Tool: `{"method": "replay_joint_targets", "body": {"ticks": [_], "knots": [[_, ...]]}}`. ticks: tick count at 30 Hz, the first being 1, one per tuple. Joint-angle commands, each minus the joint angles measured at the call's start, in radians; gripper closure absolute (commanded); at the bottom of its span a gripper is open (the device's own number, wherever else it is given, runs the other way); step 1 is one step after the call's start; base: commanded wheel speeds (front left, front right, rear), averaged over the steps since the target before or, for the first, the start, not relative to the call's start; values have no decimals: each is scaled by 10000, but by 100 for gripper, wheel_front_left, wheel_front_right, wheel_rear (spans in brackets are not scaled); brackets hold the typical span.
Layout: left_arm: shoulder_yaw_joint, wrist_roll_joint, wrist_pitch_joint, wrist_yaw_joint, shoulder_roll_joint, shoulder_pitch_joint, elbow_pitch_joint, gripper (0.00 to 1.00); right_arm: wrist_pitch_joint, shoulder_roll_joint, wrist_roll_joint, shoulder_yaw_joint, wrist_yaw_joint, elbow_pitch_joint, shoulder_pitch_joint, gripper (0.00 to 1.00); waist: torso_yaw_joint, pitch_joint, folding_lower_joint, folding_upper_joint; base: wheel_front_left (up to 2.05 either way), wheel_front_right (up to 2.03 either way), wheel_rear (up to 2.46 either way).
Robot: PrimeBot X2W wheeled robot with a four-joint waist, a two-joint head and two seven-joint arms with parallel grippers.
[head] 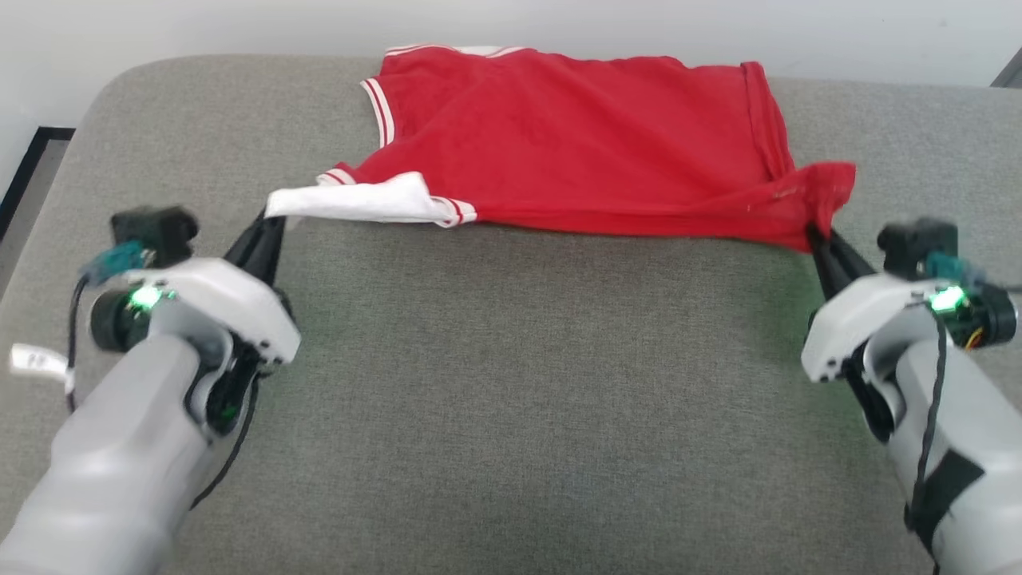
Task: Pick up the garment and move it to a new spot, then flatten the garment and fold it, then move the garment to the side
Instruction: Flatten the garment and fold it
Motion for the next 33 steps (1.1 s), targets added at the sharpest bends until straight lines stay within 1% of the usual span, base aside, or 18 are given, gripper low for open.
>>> {"method": "replay_joint_targets", "body": {"ticks": [1,2,3,4,10,14,15,21,30,33], "knots": [[377,311,-56,241,209,577,-487,100,-99,-92,-53,3,-7,-304,385,100,-29,-37,0,-1,0,0,0],[648,480,-58,393,290,922,-905,100,-125,-133,-66,-10,-7,-516,612,100,-38,-61,0,-1,0,0,0],[1154,819,-60,654,449,1660,-1692,100,-150,-142,-78,-25,-7,-960,1086,100,-74,-96,0,-1,0,0,0],[1371,916,-60,793,540,2032,-2063,100,-156,-157,-45,-88,-7,-1165,1311,100,-87,-115,0,-1,0,0,0],[2064,1378,-64,1412,927,4051,-3911,100,353,-261,-119,-339,-7,-2512,2583,100,-115,-147,0,-1,0,0,0],[2059,1340,5,1731,1202,5044,-4925,100,976,-331,-191,-588,-9,-3714,3470,100,-81,-138,0,-1,0,0,0],[2059,1340,5,1731,1202,5044,-4925,100,976,-331,-191,-588,-9,-3714,3470,100,-81,-138,0,-1,0,0,0],[2168,948,325,2296,1603,6287,-6509,100,2136,-289,-361,-1152,-7,-5766,4915,100,-4,-112,0,-1,0,0,0],[2300,477,815,3214,2166,7907,-8637,100,4077,179,-643,-2120,-7,-8893,6989,100,120,12,0,-1,0,0,0],[2346,362,837,3499,2205,8284,-9180,100,4583,330,-779,-2387,-7,-9726,7537,100,150,76,0,-1,0,0,0]]}}
